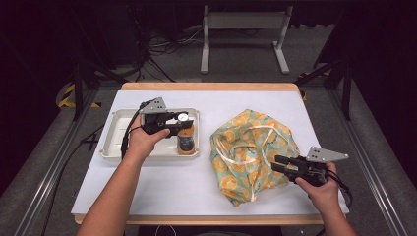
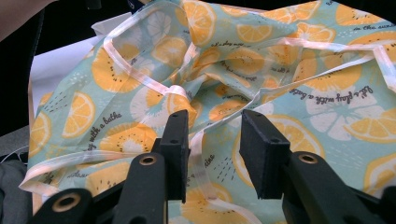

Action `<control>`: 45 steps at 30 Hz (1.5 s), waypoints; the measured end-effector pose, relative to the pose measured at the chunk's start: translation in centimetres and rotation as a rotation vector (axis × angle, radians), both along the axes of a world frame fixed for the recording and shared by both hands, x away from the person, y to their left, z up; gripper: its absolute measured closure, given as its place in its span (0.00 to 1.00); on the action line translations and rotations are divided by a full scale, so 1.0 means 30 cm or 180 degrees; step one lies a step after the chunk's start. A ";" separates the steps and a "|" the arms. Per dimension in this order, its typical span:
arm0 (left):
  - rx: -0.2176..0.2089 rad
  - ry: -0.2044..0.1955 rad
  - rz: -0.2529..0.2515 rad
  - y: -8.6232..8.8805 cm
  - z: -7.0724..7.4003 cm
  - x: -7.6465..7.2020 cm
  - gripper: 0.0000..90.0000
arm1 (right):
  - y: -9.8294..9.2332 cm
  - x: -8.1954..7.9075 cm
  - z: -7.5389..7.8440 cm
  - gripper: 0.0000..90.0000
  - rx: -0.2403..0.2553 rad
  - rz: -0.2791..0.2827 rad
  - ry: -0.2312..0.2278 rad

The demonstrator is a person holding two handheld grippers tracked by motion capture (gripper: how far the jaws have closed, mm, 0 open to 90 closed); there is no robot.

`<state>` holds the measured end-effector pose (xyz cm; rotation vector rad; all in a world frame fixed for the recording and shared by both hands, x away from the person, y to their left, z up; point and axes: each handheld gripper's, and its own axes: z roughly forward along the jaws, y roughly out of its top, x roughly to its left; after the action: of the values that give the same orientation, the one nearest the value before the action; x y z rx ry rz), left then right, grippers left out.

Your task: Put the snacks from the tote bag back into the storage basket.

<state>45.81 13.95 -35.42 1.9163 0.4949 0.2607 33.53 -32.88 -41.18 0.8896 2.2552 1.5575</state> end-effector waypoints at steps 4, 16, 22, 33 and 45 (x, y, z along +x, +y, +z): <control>0.0028 -0.0041 -0.0006 0.002 0.001 -0.004 0.64 | 0.000 0.000 0.000 0.70 0.0000 0.0002 0.0001; -0.0001 -0.0103 0.0054 0.005 0.009 -0.014 0.45 | 0.001 -0.001 0.000 0.69 0.0002 0.0006 0.0002; -0.0196 -0.0069 0.0213 0.023 0.036 -0.028 0.24 | 0.001 0.000 0.000 0.67 0.0002 0.0007 -0.0011; -0.0300 -0.0120 0.0189 0.084 0.104 -0.126 0.13 | -0.002 0.004 0.006 0.42 0.0023 -0.0156 -0.0124; -0.0303 -0.0092 0.0366 0.194 0.102 -0.253 0.11 | -0.018 0.012 0.030 0.33 0.0072 -0.0220 -0.0216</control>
<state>38.22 19.76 -32.37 1.7920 0.5891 0.3332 33.89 -33.42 -40.29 0.8970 2.1414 1.5616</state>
